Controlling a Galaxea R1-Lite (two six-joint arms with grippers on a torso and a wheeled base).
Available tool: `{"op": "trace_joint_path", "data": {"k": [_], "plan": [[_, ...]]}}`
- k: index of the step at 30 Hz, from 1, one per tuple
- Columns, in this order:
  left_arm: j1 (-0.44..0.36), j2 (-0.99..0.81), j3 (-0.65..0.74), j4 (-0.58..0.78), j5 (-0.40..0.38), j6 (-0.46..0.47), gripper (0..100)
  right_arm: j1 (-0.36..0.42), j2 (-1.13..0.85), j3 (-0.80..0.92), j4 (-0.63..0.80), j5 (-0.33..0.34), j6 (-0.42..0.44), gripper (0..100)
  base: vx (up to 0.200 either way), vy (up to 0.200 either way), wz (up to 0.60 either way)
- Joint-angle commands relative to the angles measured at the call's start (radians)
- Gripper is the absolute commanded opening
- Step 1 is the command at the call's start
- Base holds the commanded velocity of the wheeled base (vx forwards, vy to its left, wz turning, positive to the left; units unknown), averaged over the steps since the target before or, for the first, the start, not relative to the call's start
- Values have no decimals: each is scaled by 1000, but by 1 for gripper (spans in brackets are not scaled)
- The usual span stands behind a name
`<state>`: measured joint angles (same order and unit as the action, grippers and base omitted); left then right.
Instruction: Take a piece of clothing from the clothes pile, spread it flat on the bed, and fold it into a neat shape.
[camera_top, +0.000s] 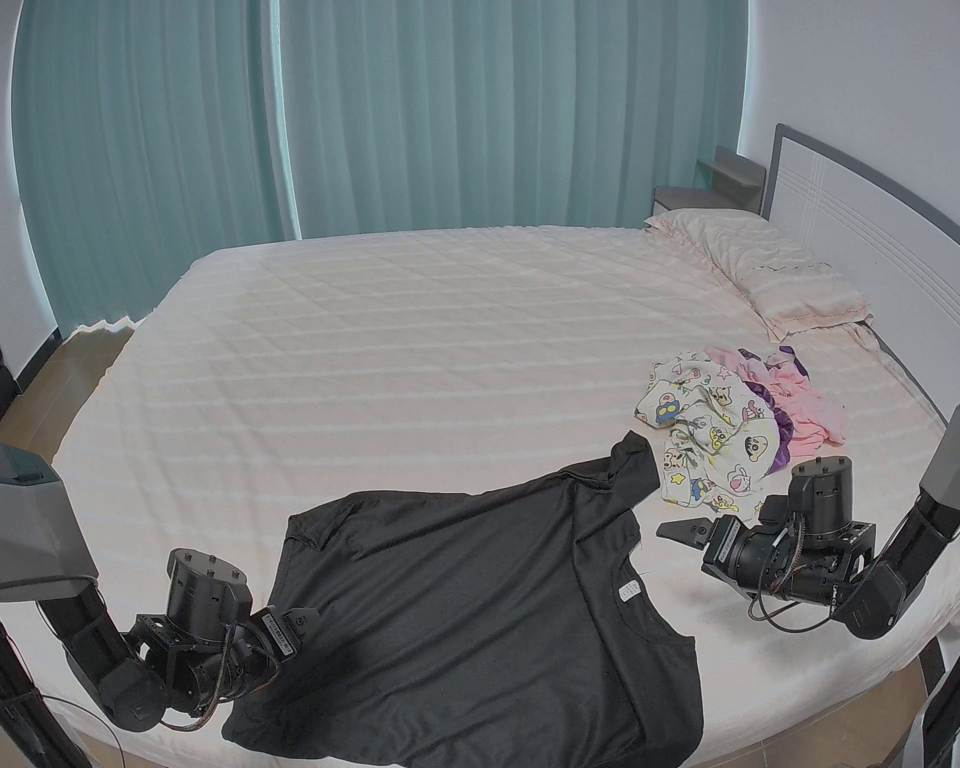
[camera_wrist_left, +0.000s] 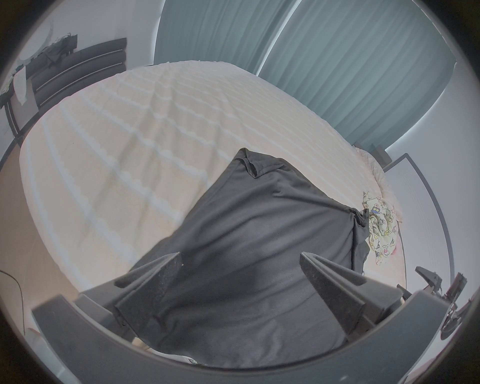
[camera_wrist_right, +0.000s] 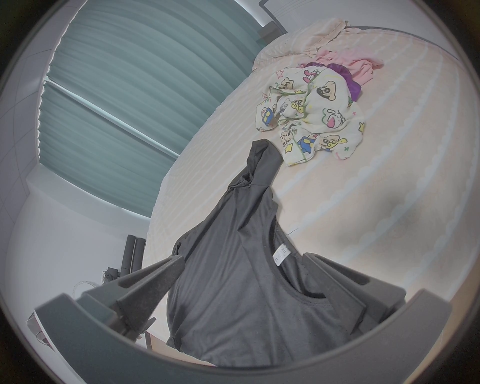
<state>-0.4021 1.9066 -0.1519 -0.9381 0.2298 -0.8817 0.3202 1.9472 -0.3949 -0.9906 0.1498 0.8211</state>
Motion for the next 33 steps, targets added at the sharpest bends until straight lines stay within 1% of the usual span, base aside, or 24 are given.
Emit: {"op": "trace_joint_path", "data": {"k": [1,4,10,16,22,23,29,30,32,33], "plan": [[-1,-1,5,-2,2,-23,100,7,4,-1,0,2,0,100,0,0,0],[0,5,5,-4,2,-26,100,8,9,-1,0,2,0,100,0,0,0],[0,3,5,-7,2,-25,100,25,18,1,0,1,1,100,200,0,0],[6,-1,-20,-8,2,-19,100,28,29,1,-2,1,1,100,0,0,0],[26,15,-118,1,-1,-17,100,26,32,2,-2,2,3,100,0,0,0],[26,15,-118,1,-1,-17,100,26,32,2,-2,2,3,100,0,0,0],[94,175,-311,7,-1,-11,100,25,32,14,-3,1,1,100,0,0,0],[94,180,-314,7,-1,-11,100,25,32,14,-2,1,1,100,0,0,0],[109,255,-380,18,-1,15,100,25,33,13,-3,1,3,100,0,0,0],[109,255,-380,18,-1,15,100,25,33,13,-3,1,3,100,0,0,0]]}}
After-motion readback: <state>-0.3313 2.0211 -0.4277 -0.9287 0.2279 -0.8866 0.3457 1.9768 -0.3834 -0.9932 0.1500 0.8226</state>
